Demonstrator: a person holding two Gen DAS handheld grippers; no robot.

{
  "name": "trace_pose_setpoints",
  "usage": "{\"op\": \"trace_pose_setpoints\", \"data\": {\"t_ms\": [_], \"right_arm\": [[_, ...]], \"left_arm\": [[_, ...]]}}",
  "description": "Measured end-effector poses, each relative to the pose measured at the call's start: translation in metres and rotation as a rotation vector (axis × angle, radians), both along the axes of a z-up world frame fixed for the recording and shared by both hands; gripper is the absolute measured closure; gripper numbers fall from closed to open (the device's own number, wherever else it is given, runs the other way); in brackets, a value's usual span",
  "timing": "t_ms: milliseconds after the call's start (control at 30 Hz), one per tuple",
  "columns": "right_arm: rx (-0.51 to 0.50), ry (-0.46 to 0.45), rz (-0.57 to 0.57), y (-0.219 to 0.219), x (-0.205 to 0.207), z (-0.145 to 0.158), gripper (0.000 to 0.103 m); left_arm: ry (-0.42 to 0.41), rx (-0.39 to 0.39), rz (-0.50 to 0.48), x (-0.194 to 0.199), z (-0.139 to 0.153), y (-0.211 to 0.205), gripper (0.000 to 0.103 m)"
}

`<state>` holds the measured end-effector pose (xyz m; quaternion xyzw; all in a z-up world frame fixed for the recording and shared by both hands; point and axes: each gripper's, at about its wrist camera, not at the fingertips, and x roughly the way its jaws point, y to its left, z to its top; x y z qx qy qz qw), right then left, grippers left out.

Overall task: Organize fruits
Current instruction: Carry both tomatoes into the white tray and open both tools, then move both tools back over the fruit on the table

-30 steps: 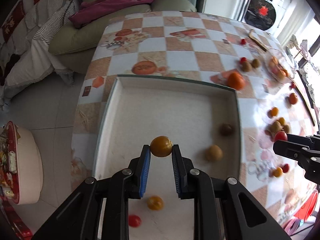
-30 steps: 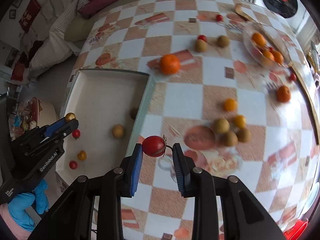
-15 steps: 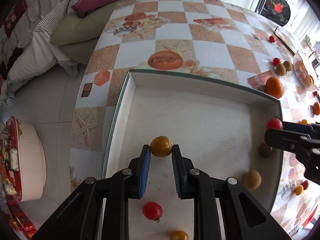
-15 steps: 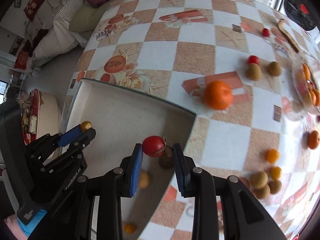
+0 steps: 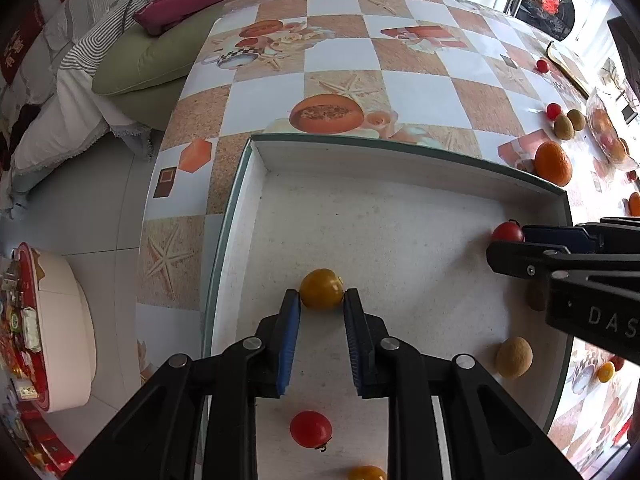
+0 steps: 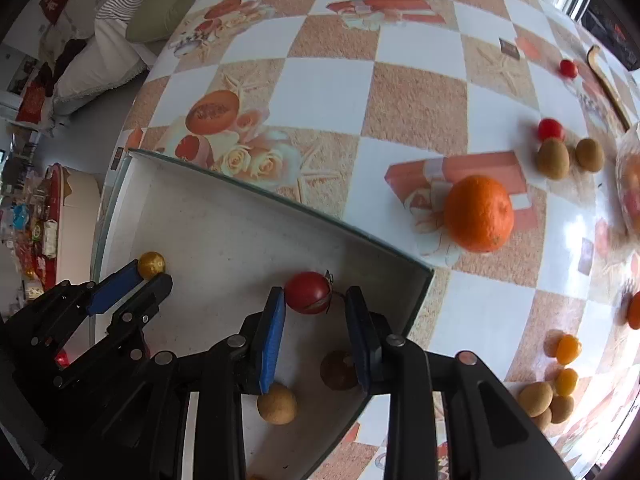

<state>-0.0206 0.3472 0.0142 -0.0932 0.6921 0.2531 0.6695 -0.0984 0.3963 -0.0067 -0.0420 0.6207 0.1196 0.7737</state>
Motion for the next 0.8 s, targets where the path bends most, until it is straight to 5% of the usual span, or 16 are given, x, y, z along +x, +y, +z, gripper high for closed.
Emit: {"op": "trace_pose_setpoints", "data": {"t_ms": [67, 100, 333, 500, 800], "right_arm": [[-0.006, -0.004, 0.012, 0.003, -0.001, 0.000, 0.068], [-0.004, -0.002, 0.012, 0.003, -0.001, 0.000, 0.068], [0.039, 0.033, -0.028, 0.000, 0.004, 0.002, 0.054], [0.099, 0.019, -0.045, -0.004, 0.001, 0.016, 0.016], [0.120, -0.008, -0.110, -0.038, -0.005, 0.047, 0.016]], "left_arm": [[0.003, 0.016, 0.009, 0.000, 0.001, 0.001, 0.049], [-0.009, 0.023, 0.018, -0.002, 0.003, 0.003, 0.025], [-0.011, 0.051, -0.006, -0.010, 0.006, -0.001, 0.025], [0.006, 0.052, 0.000, -0.018, 0.009, -0.001, 0.025], [0.008, 0.046, -0.009, -0.035, 0.025, -0.017, 0.025]]}}
